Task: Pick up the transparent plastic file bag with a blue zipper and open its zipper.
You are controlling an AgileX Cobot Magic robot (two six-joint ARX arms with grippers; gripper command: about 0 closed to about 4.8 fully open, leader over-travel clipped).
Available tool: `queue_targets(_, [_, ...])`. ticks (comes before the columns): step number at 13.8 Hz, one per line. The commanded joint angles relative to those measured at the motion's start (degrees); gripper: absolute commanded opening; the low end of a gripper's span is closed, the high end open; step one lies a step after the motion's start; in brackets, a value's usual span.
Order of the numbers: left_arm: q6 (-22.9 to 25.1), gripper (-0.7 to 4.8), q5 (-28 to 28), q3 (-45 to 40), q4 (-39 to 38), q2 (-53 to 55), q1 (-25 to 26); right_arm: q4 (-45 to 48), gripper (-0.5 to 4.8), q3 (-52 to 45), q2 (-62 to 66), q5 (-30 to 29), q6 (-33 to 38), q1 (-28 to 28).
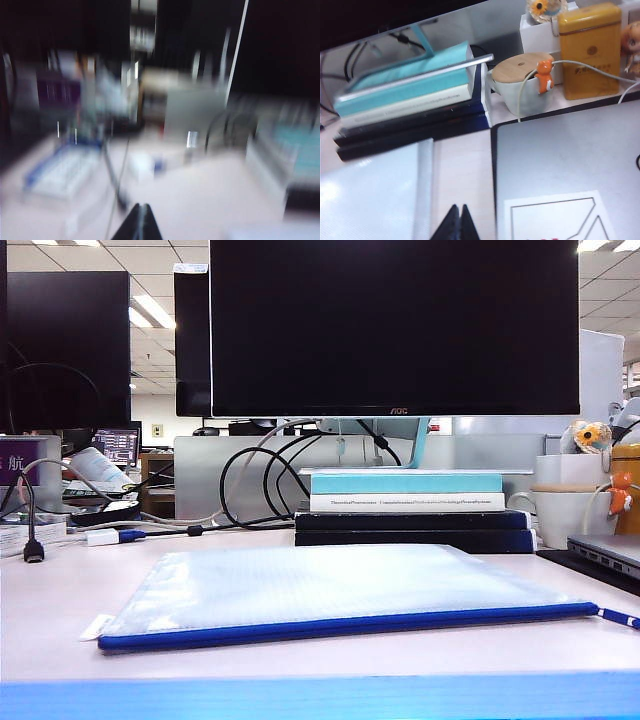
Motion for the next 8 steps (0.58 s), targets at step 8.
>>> queue_targets(8, [22.2, 1.04, 20.0, 31.5, -0.9, 43.2, -5.7, -1.0, -0.07, 13.1, 7.2, 5.4, 3.5, 0.0])
